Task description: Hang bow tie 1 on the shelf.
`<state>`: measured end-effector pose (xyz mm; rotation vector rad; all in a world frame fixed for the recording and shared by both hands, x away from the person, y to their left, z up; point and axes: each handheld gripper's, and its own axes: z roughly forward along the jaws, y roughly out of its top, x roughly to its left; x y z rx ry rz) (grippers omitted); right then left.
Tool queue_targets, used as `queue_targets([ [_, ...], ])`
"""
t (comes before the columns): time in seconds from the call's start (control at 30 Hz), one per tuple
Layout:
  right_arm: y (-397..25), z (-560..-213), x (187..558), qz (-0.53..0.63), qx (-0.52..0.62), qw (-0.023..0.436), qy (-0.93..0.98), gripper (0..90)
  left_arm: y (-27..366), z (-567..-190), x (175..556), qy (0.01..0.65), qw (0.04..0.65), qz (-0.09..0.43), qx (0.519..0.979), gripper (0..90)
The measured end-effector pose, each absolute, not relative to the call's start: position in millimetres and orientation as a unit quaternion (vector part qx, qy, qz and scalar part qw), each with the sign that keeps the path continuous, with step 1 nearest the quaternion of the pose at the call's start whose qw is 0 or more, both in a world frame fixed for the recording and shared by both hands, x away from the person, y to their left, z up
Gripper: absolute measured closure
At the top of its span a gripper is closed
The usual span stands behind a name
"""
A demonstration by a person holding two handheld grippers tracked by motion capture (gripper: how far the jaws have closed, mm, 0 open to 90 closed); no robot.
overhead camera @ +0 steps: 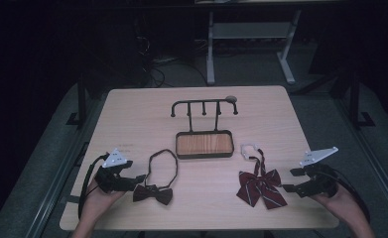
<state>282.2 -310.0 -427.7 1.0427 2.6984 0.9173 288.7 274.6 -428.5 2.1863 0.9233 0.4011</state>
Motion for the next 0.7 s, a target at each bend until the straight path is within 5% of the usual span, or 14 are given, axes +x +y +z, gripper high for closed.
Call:
queue_targets([
  [0.7, -273.2, -395.8, 296.7, 0.281, 0.31, 0.053, 0.907, 29.9, 274.5, -426.7, 286.9, 0.359, 0.363, 0.157, 0.846, 26.1],
])
